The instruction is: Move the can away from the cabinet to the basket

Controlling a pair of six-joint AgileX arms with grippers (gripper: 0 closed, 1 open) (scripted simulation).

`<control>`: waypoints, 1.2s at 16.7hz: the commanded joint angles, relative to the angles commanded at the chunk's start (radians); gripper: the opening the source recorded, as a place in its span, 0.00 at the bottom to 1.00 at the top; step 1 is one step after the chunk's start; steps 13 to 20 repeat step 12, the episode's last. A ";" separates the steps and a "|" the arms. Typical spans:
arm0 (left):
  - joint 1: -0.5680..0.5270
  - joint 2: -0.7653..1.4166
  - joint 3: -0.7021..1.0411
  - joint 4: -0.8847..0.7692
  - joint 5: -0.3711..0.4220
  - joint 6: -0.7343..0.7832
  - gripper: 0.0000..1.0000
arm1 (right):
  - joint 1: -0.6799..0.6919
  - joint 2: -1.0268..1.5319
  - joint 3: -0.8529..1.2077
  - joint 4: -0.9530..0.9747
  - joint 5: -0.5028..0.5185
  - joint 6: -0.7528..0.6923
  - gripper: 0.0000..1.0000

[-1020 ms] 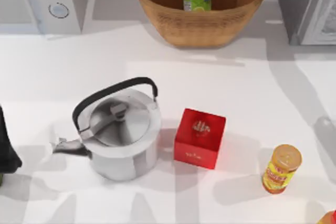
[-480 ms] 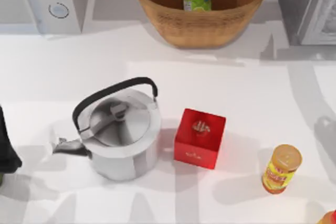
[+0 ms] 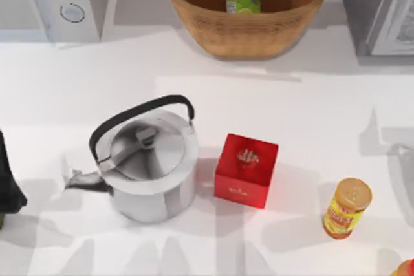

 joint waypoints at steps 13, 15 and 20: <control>0.000 0.000 0.000 0.000 0.000 0.000 1.00 | -0.121 -0.490 -0.602 0.142 -0.136 -0.002 1.00; 0.000 0.000 0.000 0.000 0.000 0.000 1.00 | -0.121 -0.490 -0.602 0.142 -0.136 -0.002 1.00; 0.000 0.000 0.000 0.000 0.000 0.000 1.00 | -0.121 -0.490 -0.602 0.142 -0.136 -0.002 1.00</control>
